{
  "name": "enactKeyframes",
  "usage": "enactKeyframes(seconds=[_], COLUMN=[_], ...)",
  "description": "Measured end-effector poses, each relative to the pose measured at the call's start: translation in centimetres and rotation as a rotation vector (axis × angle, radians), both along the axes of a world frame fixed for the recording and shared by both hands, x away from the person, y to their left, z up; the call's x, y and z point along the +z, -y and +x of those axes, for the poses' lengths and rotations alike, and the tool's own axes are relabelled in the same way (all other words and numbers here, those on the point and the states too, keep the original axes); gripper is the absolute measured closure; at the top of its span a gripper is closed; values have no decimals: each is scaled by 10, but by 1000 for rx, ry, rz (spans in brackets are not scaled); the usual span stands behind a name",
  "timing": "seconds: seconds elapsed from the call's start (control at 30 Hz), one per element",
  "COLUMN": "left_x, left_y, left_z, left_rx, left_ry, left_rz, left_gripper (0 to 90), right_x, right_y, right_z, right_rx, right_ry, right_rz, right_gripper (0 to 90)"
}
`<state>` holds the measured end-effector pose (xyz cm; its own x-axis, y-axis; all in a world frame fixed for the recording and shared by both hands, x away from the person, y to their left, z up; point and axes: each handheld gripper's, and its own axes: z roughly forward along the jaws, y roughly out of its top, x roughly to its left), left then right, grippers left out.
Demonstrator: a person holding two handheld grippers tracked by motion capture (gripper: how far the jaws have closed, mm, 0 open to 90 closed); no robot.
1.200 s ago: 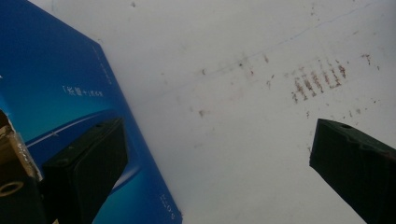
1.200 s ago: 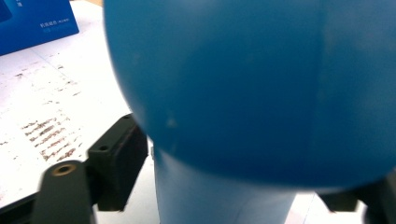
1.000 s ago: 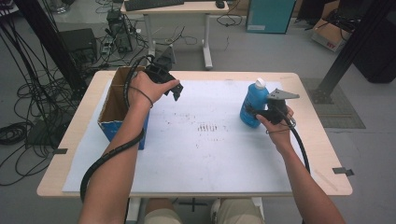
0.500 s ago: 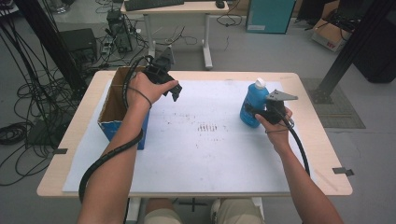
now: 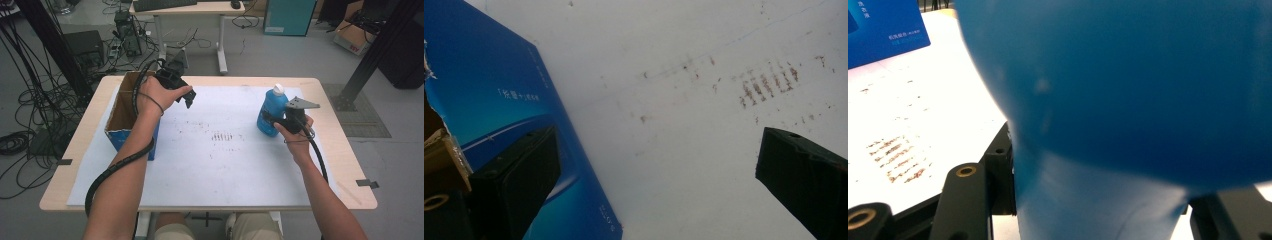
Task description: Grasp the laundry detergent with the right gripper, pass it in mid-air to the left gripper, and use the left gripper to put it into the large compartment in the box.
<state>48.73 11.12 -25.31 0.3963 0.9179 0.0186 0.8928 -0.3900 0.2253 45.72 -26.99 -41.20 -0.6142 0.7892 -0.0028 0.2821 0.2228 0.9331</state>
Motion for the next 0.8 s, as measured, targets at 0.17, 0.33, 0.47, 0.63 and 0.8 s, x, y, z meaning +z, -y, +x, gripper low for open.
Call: enactKeyframes(seconds=[0.17,0.33,0.47,0.63,0.8], left_x=[-1,-1,0,1,1], left_y=[1,0,1,2,3], left_z=[0,0,0,-1,-1], left_rx=[2,-4,-4,-5,-7], left_ry=[0,-3,-4,1,-2], left_rz=[-1,4,4,6,9], left_gripper=[48,48,48,48,48], right_x=[0,0,0,0,0], right_y=[0,0,0,0,1], right_z=[0,0,0,1,1], right_rx=[1,4,3,4,4], right_ry=[0,-3,-3,-4,-6], right_rz=[-4,-1,-1,0,0], right_gripper=[423,424,424,426,431])
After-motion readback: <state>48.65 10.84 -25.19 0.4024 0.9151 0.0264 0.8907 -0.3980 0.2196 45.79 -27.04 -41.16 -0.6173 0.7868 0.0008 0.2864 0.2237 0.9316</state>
